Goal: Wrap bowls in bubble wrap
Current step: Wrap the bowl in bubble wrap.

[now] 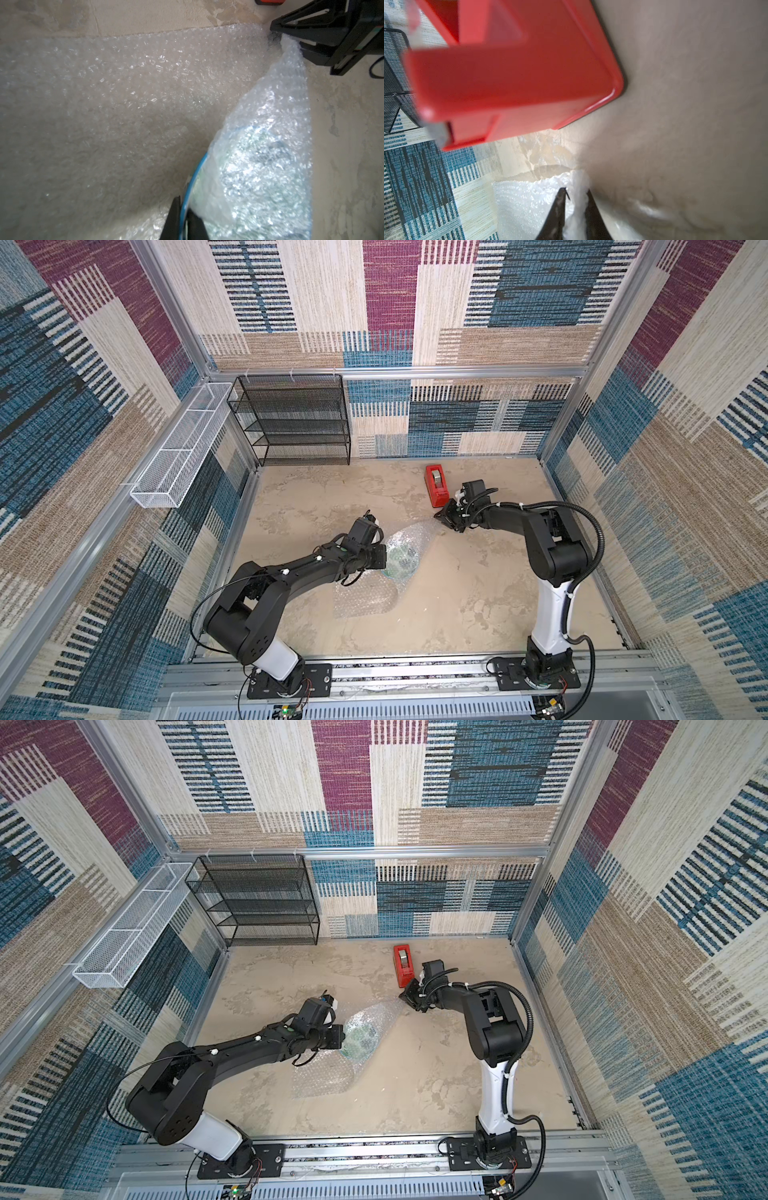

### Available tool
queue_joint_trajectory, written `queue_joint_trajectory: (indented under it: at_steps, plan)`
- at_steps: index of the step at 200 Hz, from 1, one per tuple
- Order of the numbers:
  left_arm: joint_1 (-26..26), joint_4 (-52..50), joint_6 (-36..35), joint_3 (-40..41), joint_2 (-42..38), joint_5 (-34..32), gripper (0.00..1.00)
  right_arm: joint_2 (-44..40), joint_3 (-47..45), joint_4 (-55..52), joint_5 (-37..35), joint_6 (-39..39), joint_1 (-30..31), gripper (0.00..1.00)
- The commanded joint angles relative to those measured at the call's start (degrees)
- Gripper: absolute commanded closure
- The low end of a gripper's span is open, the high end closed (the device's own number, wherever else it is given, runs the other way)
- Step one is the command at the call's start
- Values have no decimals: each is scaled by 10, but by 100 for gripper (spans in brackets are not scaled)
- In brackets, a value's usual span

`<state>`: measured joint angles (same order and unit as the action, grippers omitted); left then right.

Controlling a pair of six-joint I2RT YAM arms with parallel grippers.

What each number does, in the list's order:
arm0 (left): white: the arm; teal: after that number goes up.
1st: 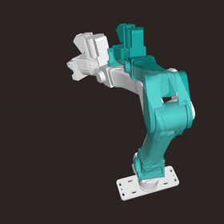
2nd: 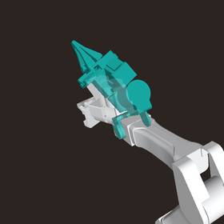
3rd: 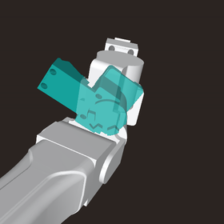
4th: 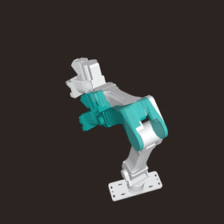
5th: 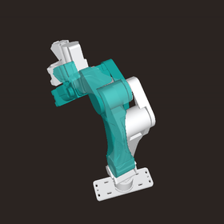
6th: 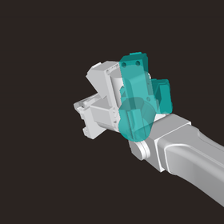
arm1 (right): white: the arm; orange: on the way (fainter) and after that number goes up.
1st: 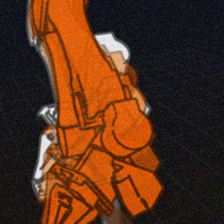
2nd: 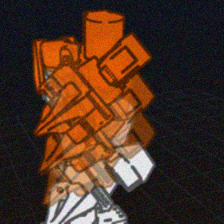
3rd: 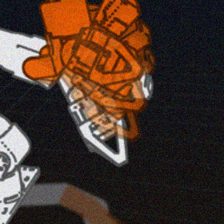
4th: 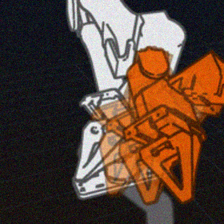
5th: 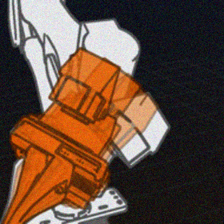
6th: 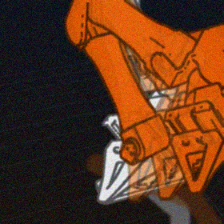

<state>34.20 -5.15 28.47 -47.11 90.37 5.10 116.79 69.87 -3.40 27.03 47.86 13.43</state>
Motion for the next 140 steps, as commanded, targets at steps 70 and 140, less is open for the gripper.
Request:
queue_joint_trajectory:
  at_steps: [70,140]
  plan:
    - [0,-73,-16,-19,16,-26,100,-103,-61,14,32,-22,4,99]
    - [0,-74,-7,-20,23,-25,100,-182,-106,9,43,2,46,100]
